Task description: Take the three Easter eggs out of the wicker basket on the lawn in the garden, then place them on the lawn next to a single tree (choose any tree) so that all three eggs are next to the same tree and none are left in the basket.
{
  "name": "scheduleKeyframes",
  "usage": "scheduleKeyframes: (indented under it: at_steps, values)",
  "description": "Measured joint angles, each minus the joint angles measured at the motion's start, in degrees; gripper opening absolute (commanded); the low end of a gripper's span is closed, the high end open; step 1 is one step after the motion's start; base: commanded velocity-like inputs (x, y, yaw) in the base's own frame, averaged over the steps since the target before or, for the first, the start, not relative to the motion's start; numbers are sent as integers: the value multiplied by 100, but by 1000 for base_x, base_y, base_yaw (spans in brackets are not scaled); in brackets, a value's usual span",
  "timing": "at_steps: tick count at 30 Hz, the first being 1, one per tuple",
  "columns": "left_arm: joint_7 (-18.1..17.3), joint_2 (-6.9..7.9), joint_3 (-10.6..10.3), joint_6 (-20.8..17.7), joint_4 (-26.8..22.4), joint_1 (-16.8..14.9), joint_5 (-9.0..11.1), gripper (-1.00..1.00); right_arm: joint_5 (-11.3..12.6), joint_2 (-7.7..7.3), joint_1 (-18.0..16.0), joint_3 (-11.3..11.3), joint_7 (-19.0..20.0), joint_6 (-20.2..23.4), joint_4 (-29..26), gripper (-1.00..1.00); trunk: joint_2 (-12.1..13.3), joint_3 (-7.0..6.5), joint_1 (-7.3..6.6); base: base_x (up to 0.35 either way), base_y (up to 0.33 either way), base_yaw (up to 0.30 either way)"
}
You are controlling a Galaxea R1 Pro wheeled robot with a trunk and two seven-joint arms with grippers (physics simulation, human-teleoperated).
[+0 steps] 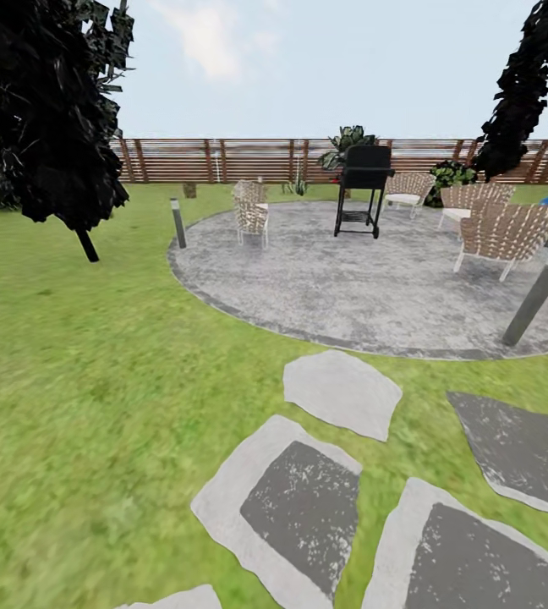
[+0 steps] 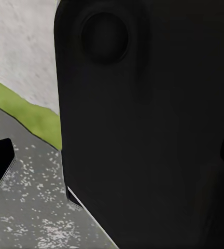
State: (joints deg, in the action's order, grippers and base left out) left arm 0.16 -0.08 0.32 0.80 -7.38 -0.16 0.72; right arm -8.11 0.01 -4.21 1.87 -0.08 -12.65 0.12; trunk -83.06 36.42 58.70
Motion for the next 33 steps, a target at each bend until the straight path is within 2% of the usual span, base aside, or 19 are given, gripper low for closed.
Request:
scheduleKeyframes:
  at_steps: [33]
  values:
    - [0, 0, 0, 0, 0, 0, 0, 100, -25, 8, 1, 1, 0, -2, 1, 100, 0, 0, 0, 339, 0, 0]
